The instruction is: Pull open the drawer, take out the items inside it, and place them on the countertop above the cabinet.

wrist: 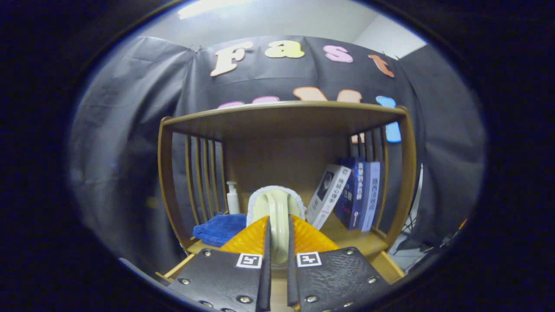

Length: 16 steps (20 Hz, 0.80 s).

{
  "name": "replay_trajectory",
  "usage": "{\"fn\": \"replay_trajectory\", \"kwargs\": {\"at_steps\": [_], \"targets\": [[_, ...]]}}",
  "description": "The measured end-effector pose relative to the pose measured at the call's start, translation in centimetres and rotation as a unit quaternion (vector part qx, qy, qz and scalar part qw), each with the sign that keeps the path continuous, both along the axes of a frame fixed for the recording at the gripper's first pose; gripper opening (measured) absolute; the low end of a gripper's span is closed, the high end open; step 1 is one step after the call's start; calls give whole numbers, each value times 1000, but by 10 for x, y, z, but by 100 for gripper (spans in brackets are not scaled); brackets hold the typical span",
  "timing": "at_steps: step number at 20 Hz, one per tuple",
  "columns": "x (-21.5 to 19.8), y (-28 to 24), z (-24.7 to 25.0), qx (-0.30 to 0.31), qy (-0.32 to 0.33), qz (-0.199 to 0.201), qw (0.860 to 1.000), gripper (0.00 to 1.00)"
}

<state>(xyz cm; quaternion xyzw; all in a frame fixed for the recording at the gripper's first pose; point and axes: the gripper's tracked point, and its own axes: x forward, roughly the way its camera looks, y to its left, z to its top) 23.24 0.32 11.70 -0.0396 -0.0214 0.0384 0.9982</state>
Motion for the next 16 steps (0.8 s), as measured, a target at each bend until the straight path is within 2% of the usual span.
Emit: {"fn": "replay_trajectory", "kwargs": {"at_steps": [4,8,11,16], "targets": [[37,-1,-32,-15,51,-20,998,15],[69,-19,-96,-58,110,-56,991,15],[88,-28,-140,-81,155,-64,983,15],[119,-32,-149,-81,143,-85,983,15]]}}
